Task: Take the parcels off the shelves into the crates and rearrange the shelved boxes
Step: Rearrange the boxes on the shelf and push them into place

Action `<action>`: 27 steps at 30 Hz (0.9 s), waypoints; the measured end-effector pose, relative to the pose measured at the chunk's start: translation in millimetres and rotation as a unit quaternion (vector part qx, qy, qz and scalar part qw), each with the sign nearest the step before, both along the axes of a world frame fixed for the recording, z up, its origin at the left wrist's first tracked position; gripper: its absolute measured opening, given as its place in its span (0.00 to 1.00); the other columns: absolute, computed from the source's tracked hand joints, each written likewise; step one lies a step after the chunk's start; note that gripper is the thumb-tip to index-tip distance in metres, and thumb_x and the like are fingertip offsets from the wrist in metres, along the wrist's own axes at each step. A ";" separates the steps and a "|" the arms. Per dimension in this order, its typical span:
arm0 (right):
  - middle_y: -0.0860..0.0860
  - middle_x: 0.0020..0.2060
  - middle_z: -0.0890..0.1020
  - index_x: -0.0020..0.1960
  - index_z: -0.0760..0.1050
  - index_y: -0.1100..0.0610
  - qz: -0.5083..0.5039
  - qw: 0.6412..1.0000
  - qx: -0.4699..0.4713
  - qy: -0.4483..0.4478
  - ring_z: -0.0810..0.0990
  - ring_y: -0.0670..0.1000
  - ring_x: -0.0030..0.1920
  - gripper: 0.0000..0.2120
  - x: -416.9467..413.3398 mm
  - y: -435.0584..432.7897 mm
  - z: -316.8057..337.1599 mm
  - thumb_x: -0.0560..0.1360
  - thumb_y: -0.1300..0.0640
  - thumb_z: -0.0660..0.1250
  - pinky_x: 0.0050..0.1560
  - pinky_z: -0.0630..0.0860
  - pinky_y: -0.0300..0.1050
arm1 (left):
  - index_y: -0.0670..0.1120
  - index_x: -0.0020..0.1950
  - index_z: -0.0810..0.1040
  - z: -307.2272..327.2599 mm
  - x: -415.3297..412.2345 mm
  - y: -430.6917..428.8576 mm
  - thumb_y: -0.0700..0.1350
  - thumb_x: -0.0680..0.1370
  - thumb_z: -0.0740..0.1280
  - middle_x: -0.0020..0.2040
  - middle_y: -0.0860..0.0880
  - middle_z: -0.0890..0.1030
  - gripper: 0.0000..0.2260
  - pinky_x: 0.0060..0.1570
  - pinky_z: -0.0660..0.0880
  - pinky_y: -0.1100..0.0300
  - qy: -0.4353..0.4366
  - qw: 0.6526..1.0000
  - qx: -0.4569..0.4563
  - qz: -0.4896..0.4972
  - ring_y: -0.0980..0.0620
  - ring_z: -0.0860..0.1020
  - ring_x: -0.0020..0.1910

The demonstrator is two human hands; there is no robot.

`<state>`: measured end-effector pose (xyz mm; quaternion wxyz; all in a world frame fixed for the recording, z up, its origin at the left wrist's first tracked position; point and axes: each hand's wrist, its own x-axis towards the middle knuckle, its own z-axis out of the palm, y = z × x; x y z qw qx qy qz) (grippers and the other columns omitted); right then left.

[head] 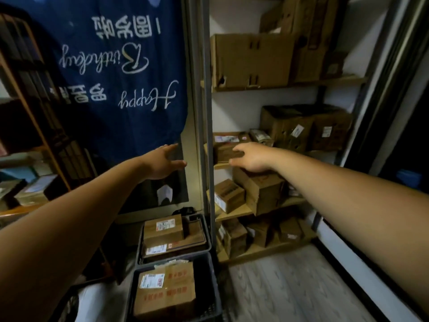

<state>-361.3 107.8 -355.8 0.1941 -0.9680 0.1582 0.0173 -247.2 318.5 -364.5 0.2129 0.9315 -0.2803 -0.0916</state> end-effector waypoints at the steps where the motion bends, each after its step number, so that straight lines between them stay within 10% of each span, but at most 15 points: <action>1: 0.54 0.68 0.71 0.71 0.66 0.53 0.001 1.000 -0.006 -0.007 0.73 0.52 0.60 0.23 -8.3 -1.8 6.8 0.79 0.46 0.61 0.57 0.68 0.45 | 0.54 0.77 0.51 7.7 -6.2 -2.0 0.56 0.78 0.62 0.78 0.48 0.53 0.32 0.72 0.54 0.46 -0.002 1.000 -0.004 -0.005 0.44 0.56 0.75; 27: 0.52 0.70 0.68 0.74 0.62 0.50 -0.058 0.986 -0.084 -0.130 0.70 0.54 0.67 0.29 -183.7 -251.3 131.9 0.76 0.43 0.63 0.61 0.68 0.46 | 0.54 0.77 0.51 139.4 -153.3 -240.3 0.53 0.78 0.63 0.77 0.46 0.56 0.31 0.71 0.55 0.45 -0.105 0.992 -0.071 -0.026 0.43 0.57 0.75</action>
